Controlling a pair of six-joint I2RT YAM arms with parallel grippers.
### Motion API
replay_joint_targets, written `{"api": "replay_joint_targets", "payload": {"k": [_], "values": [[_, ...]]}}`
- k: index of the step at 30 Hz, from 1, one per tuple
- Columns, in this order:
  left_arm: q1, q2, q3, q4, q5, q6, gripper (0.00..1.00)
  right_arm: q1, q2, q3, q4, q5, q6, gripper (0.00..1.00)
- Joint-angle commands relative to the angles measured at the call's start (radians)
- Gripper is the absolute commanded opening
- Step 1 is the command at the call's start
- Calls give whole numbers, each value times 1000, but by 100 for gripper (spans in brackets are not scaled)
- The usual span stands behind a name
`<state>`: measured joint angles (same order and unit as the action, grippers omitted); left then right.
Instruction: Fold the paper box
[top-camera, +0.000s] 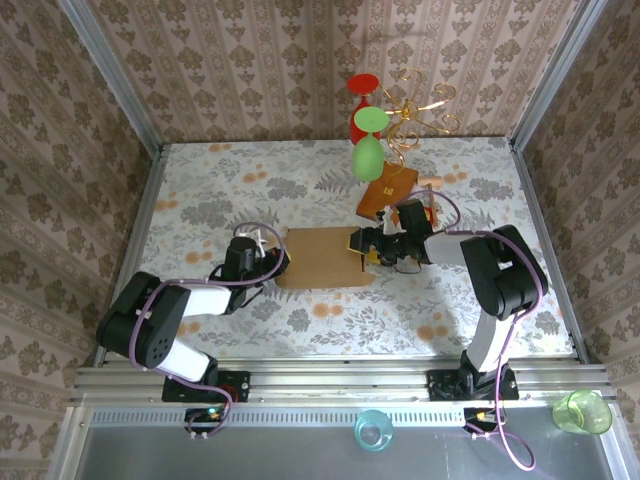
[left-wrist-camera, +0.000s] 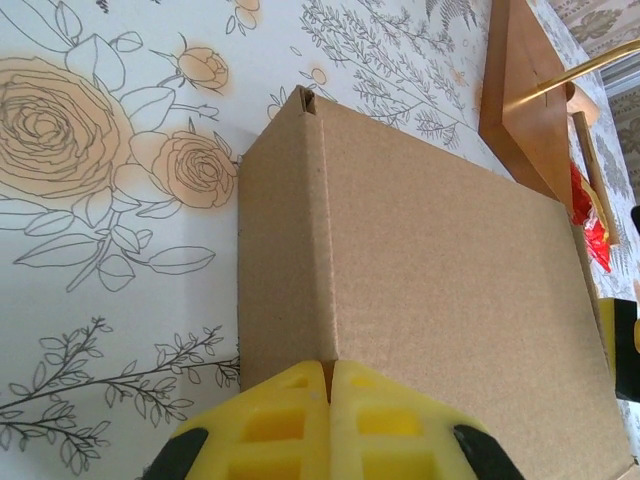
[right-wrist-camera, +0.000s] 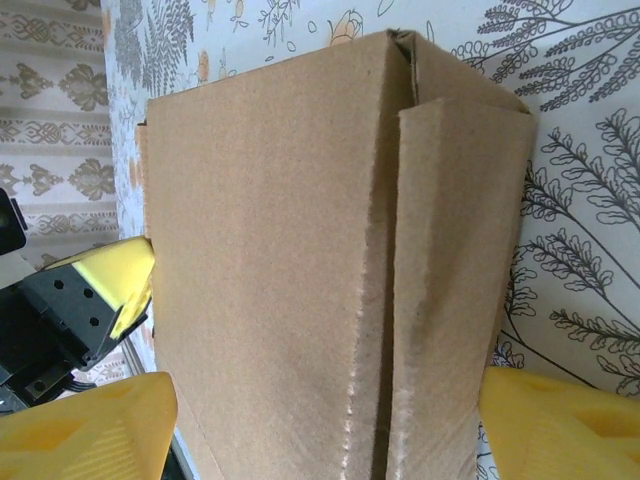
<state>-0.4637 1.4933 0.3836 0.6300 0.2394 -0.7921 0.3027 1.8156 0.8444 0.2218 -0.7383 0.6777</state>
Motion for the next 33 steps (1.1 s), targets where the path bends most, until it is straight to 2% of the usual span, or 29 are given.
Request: {"api": "replay_joint_targets", "payload": {"k": [1,6,11,15,18,23,28,33], "values": [[0,41,-55,-190,-54,26,0,12,-9,-29,19,-33,21,79],[44,21,-84,-198,-70,15,0,-9,-95,-42,-72,43,-15,80],[56,12,-89,-197,-57,26,0,-15,-111,-27,-95,25,-28,81],[57,30,-80,-182,-43,26,0,6,-39,-16,25,-49,54,81],[59,43,-80,-170,-39,22,0,20,0,-22,144,-63,131,81],[61,61,-83,-145,-31,19,0,43,62,3,239,-71,200,81],[63,60,-81,-131,-29,19,0,83,147,34,367,-79,307,77],[67,37,-67,-160,-28,37,0,118,185,65,373,-76,325,70]]}}
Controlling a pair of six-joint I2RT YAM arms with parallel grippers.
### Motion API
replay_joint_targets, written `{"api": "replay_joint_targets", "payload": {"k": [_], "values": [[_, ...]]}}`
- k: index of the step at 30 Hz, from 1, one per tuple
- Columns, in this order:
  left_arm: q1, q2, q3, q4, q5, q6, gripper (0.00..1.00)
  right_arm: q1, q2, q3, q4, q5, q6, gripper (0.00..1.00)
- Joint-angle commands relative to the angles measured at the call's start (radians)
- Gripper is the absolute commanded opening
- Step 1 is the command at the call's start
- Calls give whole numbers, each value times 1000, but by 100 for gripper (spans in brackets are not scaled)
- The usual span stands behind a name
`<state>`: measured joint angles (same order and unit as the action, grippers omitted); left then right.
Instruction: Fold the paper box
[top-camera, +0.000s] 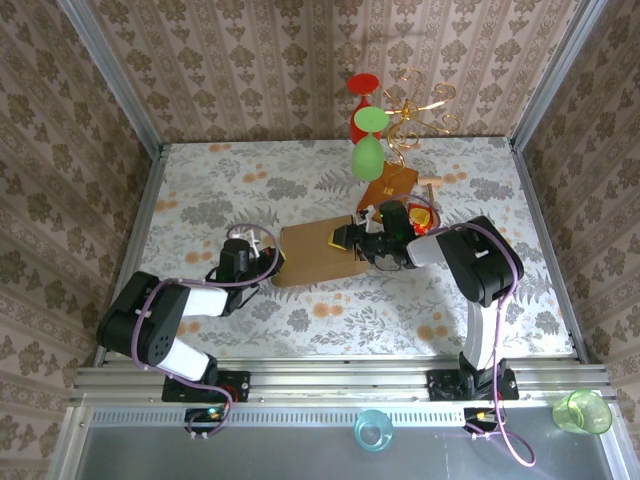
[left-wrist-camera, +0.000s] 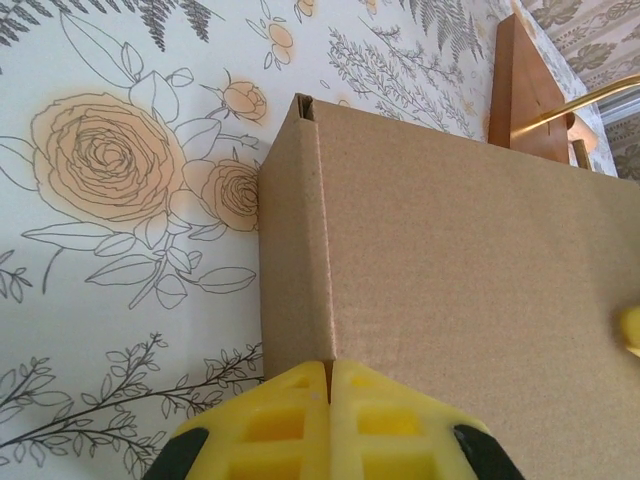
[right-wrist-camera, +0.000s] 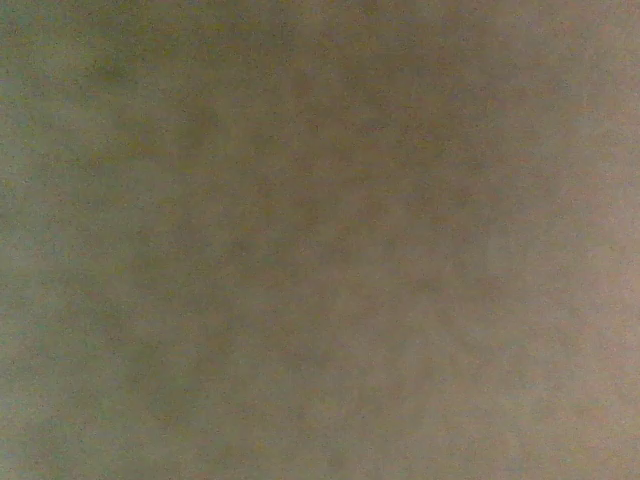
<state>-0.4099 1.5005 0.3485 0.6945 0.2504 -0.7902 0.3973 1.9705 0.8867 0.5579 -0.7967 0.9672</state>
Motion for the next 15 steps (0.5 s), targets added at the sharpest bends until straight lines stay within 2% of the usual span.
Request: {"api": "replay_joint_targets", "payload": {"k": [1,7,13,14,15], "values": [[15,23,-30,-231,-37,39,0,27,31,23,26,-16,32,68],[14,-1,-13,-248,-31,52,0,58,17,46,-92,-2,-27,59],[15,-36,-14,-238,-16,47,0,61,-20,29,-147,45,-29,43],[16,-52,-14,-245,-13,45,1,60,-25,25,-143,48,-19,41],[15,-82,-11,-261,-11,43,8,58,-30,18,-135,49,-2,39]]}}
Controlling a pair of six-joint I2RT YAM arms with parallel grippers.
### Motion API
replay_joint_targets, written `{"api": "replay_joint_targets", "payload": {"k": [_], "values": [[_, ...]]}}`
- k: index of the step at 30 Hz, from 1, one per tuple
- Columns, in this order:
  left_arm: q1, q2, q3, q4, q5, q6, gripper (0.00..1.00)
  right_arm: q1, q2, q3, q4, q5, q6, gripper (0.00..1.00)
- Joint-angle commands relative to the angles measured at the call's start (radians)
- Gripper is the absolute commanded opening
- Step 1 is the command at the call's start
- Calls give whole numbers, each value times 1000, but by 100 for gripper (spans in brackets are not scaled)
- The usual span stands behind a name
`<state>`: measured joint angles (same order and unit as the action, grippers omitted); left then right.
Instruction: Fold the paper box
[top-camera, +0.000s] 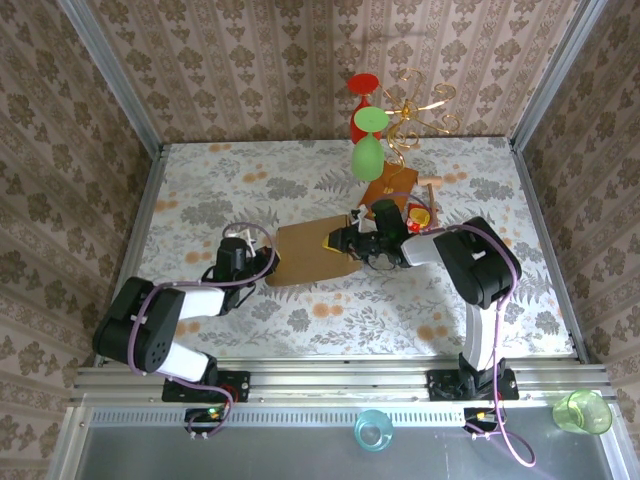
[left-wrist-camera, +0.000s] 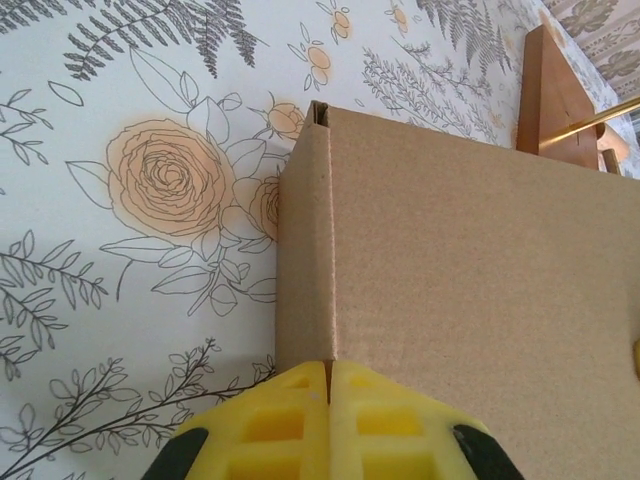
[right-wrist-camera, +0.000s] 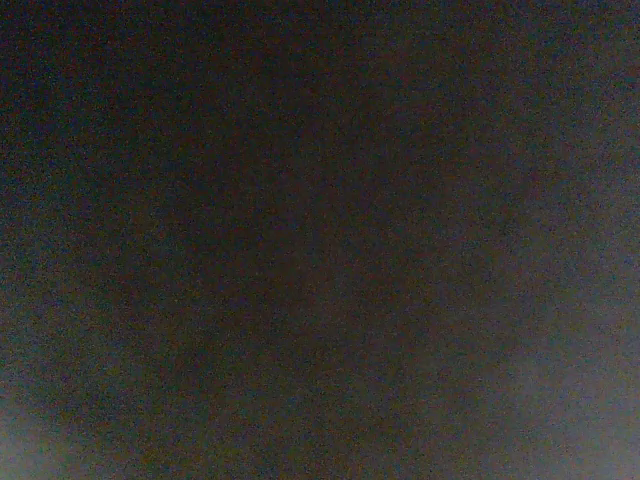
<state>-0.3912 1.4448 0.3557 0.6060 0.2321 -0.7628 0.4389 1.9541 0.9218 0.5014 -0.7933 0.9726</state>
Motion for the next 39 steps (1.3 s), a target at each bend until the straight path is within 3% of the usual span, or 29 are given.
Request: {"api": "replay_joint_targets", "payload": {"k": [1,4,8,11,15,18,21,24,25,29,33,37,39], "values": [[-3,-64,-15,-198,6,13,16,13,-19,-26,-63,45,13,38],[-3,-231,-4,-312,-44,15,35,2,-40,-61,-6,38,84,34],[-8,-536,-10,-489,-208,-4,56,-28,-62,-88,59,2,253,27],[-3,-693,-2,-586,-263,-16,65,-48,-85,-111,109,-21,418,26],[3,-712,49,-665,-226,2,65,-63,-113,-176,234,-11,665,27],[7,-665,62,-631,-144,75,62,-65,-118,-201,276,-23,821,29],[3,-638,63,-554,-7,211,55,-78,-118,-236,323,-34,951,28],[-69,-655,71,-550,16,399,50,-105,-136,-262,279,-36,981,26],[-130,-674,76,-563,-32,482,51,-114,-144,-266,249,-40,972,26],[-386,-710,117,-649,-394,818,65,-141,-168,-277,195,-73,956,25],[-530,-602,176,-652,-642,1010,71,-165,-221,-288,107,-83,921,24],[-648,-452,161,-450,-905,1189,76,-182,-275,-287,26,-99,891,22],[-653,-431,103,-284,-914,1206,80,-188,-301,-288,2,-103,886,21]]}}
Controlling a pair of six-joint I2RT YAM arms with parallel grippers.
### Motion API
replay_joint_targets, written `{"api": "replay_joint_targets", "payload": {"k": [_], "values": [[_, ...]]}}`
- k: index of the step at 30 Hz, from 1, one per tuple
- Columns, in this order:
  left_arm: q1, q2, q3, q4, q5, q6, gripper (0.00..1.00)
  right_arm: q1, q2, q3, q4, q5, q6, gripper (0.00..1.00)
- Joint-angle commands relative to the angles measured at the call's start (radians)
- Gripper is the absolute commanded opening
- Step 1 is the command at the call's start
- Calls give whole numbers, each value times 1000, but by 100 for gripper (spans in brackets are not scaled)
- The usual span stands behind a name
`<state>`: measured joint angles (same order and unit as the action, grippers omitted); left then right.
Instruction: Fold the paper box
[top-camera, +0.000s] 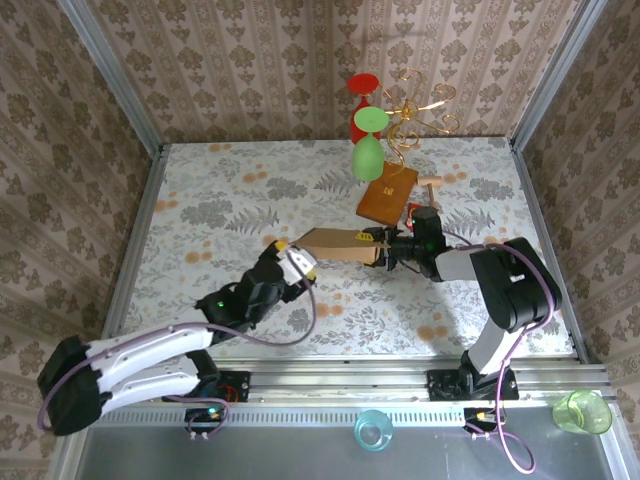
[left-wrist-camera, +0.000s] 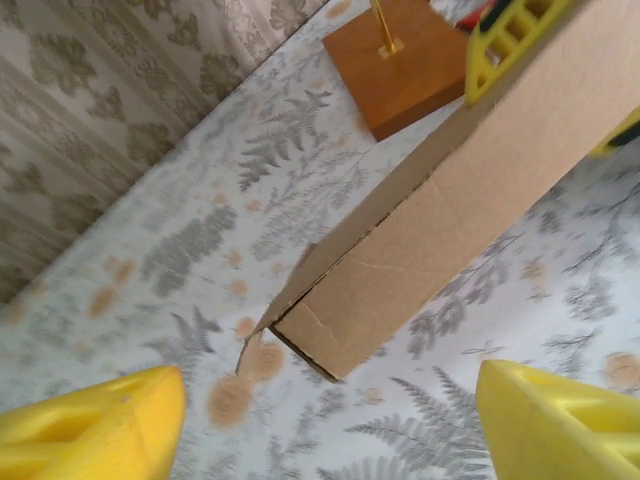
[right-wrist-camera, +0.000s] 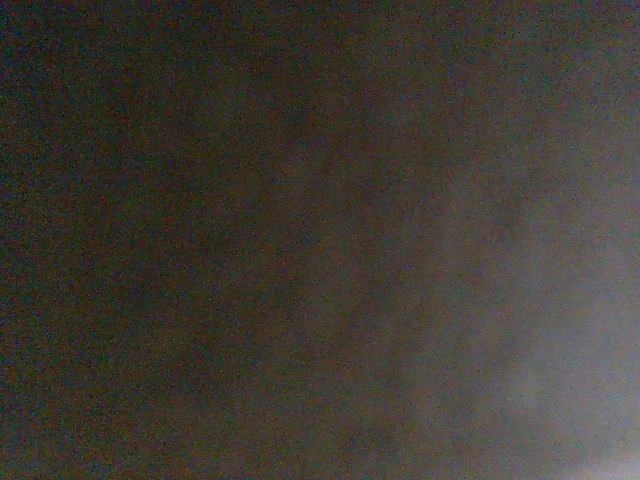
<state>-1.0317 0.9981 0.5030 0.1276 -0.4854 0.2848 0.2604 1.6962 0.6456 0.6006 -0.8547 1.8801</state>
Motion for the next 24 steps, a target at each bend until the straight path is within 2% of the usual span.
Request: {"api": "replay_joint_targets", "payload": {"k": [1,4,5,7,10,12,14,19,24], "values": [[-10,5,-90,271,-168,145,82,-16,-56,-11,-111,-46,-26,21],[40,-86,-216,435,-13,50,89,-33,-85,-10,-149,-62,-49,20],[70,-127,-243,440,67,3,90,-38,-93,-13,-157,-65,-55,20],[184,-233,-284,407,317,-107,91,-56,-109,-16,-162,-81,-59,19],[318,-322,-317,389,534,-166,91,-76,-145,-10,-177,-98,-60,19],[353,-327,-331,405,583,-143,91,-78,-182,-3,-207,-99,-62,19],[371,-270,-350,502,641,-106,90,-78,-229,4,-254,-102,-74,19],[386,-1,-353,792,707,-20,89,-89,-371,28,-407,-104,-116,18],[423,195,-325,1046,789,-28,89,-113,-447,32,-482,-111,-133,18]]}}
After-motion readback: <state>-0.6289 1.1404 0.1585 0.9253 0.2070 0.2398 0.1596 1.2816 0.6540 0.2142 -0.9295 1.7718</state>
